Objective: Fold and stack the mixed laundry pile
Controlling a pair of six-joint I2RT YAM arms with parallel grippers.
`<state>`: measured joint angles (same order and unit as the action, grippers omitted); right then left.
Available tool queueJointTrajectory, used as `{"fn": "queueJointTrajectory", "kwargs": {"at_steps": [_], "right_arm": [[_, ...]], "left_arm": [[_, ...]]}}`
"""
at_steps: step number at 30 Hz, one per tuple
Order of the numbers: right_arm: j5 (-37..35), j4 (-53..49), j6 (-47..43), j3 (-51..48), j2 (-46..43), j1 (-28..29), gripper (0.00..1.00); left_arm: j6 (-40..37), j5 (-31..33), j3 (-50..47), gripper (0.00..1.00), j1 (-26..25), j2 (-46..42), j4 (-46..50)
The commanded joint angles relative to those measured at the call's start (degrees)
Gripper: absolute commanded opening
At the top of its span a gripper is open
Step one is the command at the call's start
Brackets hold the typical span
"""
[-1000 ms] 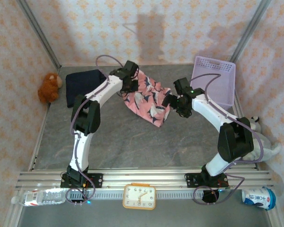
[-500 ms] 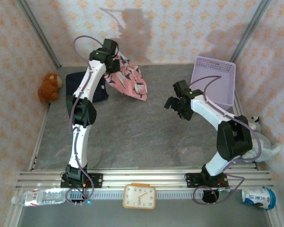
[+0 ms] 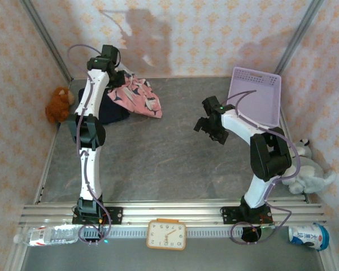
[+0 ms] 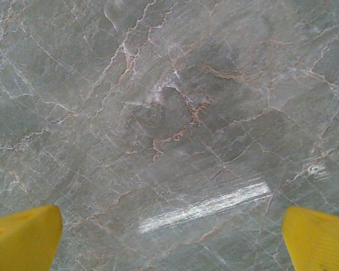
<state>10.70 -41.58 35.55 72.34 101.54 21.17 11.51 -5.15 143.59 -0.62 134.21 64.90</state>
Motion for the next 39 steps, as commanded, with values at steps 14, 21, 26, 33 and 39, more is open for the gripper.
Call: {"fn": "queueJointTrajectory", "kwargs": {"at_steps": [14, 21, 26, 33, 39], "right_arm": [[-0.22, -1.69, -1.80, 6.81, 3.48, -0.18, 0.99], [-5.59, -2.64, -6.56, 6.86, 0.91, -0.83, 0.99], [-10.98, 2.43, -12.85, 1.23, -4.13, -3.03, 0.99], [-17.17, 17.91, -28.50, -12.12, -10.34, -8.97, 1.00], [-18.72, 38.74, -37.90, -24.17, -12.33, -13.49, 0.99]], "left_arm": [[-3.96, 6.69, -6.99, 0.56, 12.26, -7.19, 1.31], [-1.60, 7.83, -18.27, 1.00, 13.73, -13.89, -3.54], [-0.16, 1.68, -33.95, 1.00, 13.32, -23.22, -11.85], [0.98, -1.96, -64.55, 1.00, 8.20, -37.50, -29.83], [0.89, 6.16, -85.08, 0.99, 3.47, -43.73, -45.40]]}}
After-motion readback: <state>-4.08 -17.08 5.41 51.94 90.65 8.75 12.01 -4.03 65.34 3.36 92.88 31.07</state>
